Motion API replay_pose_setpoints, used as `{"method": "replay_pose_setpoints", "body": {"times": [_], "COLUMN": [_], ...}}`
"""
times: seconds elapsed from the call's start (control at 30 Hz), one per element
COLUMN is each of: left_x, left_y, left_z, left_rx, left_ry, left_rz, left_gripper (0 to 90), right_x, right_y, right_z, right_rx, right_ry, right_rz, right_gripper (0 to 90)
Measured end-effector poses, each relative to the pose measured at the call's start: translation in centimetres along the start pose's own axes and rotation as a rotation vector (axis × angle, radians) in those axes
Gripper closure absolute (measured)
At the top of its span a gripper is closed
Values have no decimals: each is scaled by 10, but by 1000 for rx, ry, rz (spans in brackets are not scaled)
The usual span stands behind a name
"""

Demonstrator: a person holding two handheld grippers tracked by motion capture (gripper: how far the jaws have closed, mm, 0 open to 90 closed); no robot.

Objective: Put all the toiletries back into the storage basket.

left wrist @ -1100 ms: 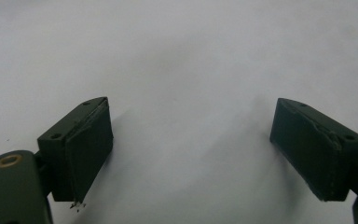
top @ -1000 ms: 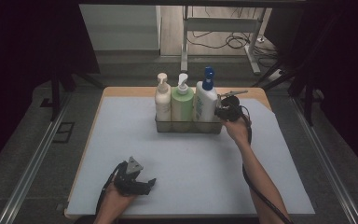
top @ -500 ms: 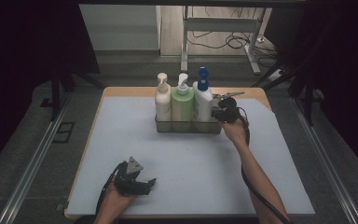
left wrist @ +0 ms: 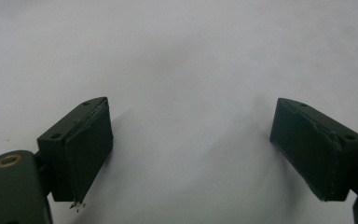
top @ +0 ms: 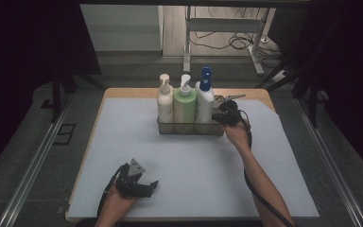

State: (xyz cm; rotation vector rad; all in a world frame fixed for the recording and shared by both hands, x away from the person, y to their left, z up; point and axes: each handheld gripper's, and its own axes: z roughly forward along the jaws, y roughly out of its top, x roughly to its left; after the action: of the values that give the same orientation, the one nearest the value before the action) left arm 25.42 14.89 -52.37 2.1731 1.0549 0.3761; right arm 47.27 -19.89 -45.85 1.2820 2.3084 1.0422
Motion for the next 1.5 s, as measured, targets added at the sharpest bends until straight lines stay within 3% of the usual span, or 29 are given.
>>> {"method": "replay_pose_setpoints", "body": {"times": [0.43,0.8,1.5], "left_x": [0,0,0], "left_y": [0,0,0], "left_z": [0,0,0], "left_rx": [0,1,-1], "left_ry": [0,0,-2], "left_rz": [0,0,-2], "left_gripper": [128,128,128], "right_x": [2,10,14], "right_y": [-2,-4,-5], "right_z": [-4,-7,-9], "right_rx": [-2,-1,-5], "right_ry": [7,19,32], "right_rz": [2,-40,-40], "right_gripper": [896,896,887]}}
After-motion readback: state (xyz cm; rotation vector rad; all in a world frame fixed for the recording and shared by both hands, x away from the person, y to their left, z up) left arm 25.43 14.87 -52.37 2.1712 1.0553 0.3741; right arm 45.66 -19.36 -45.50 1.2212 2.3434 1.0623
